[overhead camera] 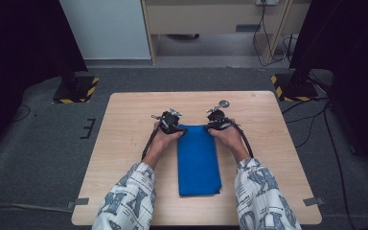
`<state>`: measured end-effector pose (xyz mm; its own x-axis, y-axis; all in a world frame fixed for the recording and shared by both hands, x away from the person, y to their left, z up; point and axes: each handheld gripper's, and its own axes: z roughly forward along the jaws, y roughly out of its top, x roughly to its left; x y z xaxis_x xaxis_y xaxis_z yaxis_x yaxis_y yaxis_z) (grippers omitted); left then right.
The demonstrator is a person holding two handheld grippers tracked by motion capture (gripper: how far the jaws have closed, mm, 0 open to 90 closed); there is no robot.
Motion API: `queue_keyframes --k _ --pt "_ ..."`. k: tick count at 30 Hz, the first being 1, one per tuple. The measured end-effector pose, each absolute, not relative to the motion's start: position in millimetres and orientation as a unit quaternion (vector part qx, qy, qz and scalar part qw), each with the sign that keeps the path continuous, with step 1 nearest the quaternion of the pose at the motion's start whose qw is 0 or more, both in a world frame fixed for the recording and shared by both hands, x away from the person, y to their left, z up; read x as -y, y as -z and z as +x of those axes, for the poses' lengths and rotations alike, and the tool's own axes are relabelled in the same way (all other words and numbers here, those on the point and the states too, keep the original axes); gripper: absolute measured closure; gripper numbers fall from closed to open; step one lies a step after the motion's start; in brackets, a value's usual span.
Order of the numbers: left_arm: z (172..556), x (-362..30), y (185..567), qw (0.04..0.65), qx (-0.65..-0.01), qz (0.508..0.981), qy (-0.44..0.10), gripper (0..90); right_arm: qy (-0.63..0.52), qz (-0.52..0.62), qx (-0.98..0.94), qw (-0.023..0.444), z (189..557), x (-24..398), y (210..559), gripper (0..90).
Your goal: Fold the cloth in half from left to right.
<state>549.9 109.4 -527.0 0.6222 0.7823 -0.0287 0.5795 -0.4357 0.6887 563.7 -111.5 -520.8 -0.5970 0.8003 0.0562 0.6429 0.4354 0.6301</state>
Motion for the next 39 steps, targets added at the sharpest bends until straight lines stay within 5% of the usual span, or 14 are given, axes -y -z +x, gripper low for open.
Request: queue_keyframes --k 3,13,39 --pt "548.0 -107.3 525.6 0.340 -0.406 0.836 -0.141 59.9 -0.316 0.435 -0.836 0.112 562.9 109.7 520.7 82.3" --pt "544.7 -105.2 525.3 0.350 -0.401 0.838 -0.123 83.7 -0.320 0.429 -0.835 0.123 558.6 108.7 521.3 87.0" --pt "534.6 -102.1 492.9 0.379 -0.385 0.829 -0.143 86.2 -0.352 0.412 -0.827 0.148 543.5 121.3 489.9 87.2"
